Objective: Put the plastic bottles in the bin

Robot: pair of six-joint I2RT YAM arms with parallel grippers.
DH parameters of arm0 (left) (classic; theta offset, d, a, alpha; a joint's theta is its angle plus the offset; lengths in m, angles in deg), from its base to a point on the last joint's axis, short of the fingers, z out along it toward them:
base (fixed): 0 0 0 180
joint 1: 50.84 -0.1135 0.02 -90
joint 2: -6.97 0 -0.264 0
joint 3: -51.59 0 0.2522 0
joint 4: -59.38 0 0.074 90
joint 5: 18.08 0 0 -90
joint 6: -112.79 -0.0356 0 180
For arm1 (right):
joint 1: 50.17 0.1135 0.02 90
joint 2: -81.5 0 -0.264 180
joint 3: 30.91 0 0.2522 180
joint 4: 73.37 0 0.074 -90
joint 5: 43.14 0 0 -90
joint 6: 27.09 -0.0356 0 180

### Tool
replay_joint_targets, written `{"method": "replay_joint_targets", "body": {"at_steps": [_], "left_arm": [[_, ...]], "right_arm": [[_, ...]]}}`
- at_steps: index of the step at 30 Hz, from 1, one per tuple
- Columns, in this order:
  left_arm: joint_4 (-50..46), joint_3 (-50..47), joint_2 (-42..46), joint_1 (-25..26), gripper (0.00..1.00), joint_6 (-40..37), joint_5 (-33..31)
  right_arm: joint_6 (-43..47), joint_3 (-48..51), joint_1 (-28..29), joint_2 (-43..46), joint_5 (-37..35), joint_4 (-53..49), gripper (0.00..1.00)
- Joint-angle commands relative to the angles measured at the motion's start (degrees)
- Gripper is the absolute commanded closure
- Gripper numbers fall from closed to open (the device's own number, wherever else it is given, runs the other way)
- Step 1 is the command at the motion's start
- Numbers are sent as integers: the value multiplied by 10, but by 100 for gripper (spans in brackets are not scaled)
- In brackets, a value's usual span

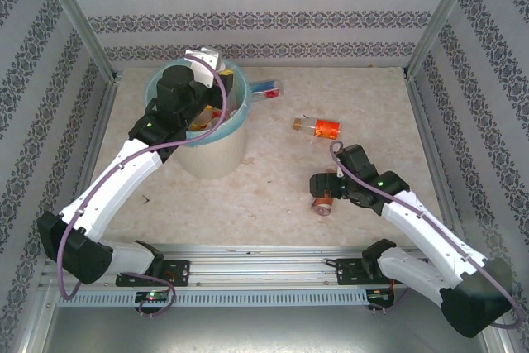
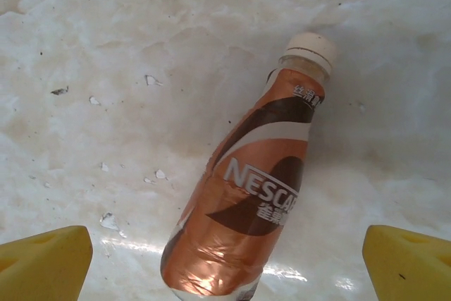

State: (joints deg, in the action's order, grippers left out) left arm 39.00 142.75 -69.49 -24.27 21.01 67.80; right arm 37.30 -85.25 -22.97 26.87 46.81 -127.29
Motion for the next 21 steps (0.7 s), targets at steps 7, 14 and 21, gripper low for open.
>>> {"method": "replay_joint_targets", "body": {"at_steps": [7,14,21], "left_arm": [[-72,-9,20,-9,100,24,-54],[-59,-17,26,-9,100,31,-18],[-101,4,-4,-8,100,-17,-8]], "right_arm": [[-15,1,-1,-3,19,20,2],[-21,9,0,14,19,26,2],[-13,-6,0,-5,24,18,2]]}}
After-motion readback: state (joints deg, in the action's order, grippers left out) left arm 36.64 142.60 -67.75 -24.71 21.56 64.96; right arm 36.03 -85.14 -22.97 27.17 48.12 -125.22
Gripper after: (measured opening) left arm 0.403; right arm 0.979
